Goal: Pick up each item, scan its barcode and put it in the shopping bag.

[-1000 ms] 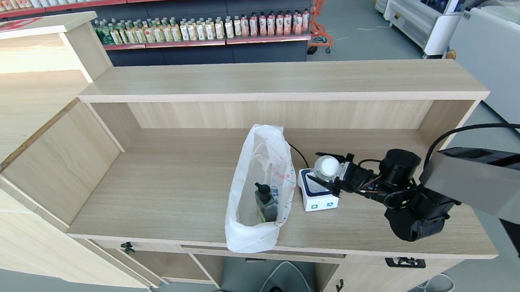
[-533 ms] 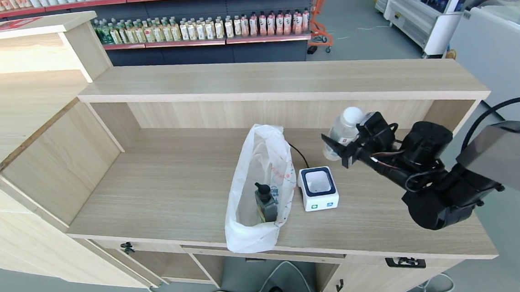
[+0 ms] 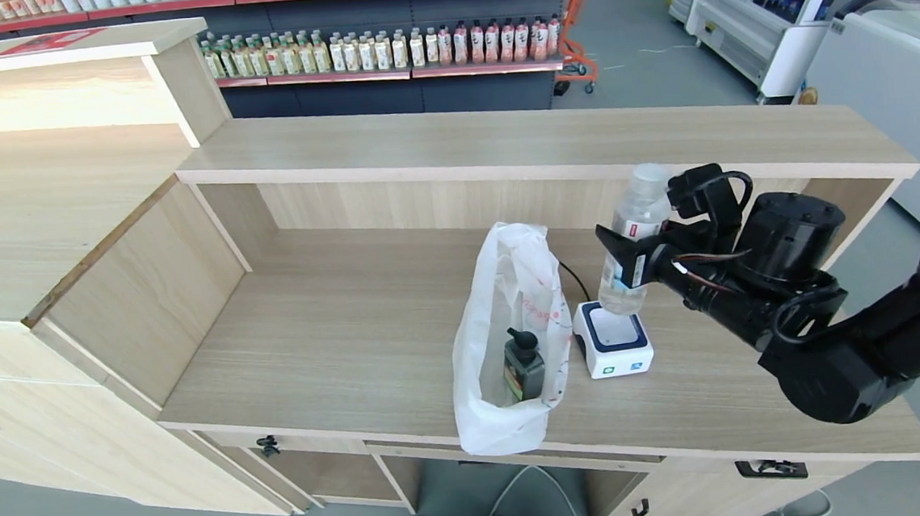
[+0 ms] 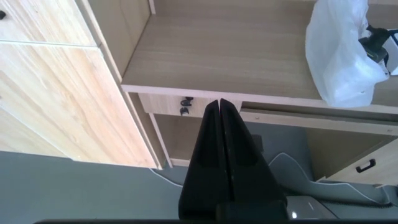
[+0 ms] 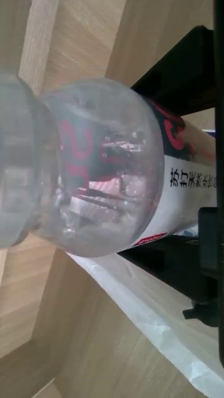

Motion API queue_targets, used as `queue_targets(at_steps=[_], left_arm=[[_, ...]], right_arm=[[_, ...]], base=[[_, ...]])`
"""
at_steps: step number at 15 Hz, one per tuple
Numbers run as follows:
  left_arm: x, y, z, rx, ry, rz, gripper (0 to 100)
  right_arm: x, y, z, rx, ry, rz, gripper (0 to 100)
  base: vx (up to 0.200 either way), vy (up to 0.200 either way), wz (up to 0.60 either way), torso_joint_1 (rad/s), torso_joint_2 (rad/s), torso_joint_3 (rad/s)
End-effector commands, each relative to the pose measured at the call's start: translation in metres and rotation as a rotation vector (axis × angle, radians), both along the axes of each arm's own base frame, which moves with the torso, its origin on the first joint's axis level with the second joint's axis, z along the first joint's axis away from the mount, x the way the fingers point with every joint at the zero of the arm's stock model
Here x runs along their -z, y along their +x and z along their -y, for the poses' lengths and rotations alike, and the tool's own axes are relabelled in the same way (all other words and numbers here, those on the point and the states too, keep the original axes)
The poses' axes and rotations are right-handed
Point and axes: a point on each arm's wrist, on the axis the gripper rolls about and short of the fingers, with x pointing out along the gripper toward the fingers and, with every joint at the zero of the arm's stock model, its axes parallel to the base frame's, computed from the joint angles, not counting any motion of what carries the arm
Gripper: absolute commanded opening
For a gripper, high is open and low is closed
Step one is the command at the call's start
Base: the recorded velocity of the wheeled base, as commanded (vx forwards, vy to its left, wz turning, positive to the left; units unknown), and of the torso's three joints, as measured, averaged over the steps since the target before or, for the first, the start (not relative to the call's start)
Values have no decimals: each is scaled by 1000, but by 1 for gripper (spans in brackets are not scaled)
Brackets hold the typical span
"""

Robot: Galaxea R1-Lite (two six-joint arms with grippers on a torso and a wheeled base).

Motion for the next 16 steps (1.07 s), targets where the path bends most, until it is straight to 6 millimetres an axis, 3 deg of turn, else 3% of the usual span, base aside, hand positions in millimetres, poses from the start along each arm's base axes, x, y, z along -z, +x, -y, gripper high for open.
queue_targets(at_steps=[1, 5, 12, 16], left_arm=[[0, 0, 0, 0, 1, 0, 0], [0, 0, 0, 0, -4, -1, 0], [0, 0, 0, 0, -4, -3, 0], [0, 0, 0, 0, -4, 2, 0]], right_arm=[[-6, 0, -7, -25, 17, 10, 0], [19, 36, -23, -26, 9, -11, 0], [75, 66, -34, -93, -9, -34, 0], [80, 97, -45, -96, 9, 26, 0]], base=[[0, 0, 0, 0, 0, 0], [0, 0, 0, 0, 0, 0], [0, 0, 0, 0, 0, 0], [0, 0, 0, 0, 0, 0]])
